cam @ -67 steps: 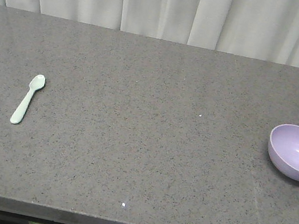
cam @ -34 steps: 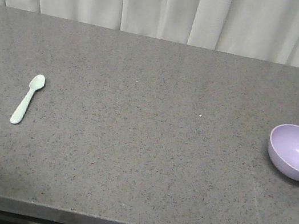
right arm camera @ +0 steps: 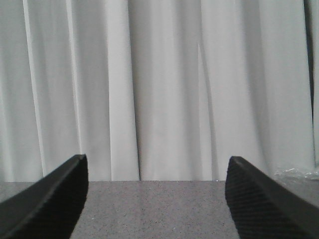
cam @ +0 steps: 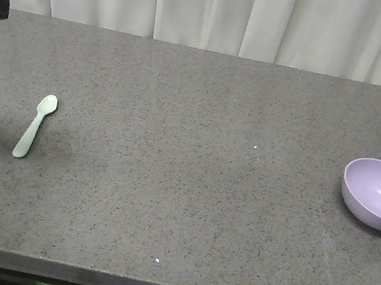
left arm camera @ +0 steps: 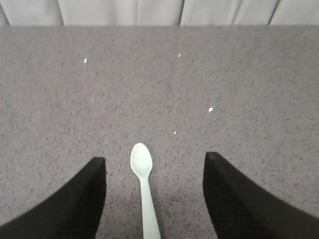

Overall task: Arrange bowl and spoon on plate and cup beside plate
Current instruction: 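Open the left gripper and lower it over the pale green spoon handle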

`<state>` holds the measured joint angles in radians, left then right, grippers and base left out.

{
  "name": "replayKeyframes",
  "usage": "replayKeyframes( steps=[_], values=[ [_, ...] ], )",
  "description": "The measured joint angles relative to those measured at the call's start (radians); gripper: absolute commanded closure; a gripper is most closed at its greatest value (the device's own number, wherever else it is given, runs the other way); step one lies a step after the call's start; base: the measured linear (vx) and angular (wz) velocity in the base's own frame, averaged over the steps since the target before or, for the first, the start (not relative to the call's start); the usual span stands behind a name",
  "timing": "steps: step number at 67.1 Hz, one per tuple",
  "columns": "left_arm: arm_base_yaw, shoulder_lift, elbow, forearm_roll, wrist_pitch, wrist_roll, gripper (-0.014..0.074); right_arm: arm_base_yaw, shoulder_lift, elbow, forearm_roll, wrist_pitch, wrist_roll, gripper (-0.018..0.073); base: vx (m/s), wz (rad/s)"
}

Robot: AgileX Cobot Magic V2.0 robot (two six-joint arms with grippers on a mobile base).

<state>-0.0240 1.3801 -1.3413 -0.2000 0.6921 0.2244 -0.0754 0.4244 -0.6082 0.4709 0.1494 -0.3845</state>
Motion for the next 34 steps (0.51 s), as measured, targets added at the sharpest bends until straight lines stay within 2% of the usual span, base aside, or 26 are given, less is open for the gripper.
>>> replayKeyframes(
  steps=[10,34],
  values=[
    [-0.003,0.115,-0.001,0.021,0.001,-0.025,0.0178,0.000,0.000,0.000,0.000,0.018,0.000,-0.0001,0.00,0.00],
    [-0.051,0.322,-0.001,0.076,-0.067,-0.029,0.0178,0.000,0.000,0.000,0.000,0.043,0.000,-0.0001,0.00,0.00]
  ],
)
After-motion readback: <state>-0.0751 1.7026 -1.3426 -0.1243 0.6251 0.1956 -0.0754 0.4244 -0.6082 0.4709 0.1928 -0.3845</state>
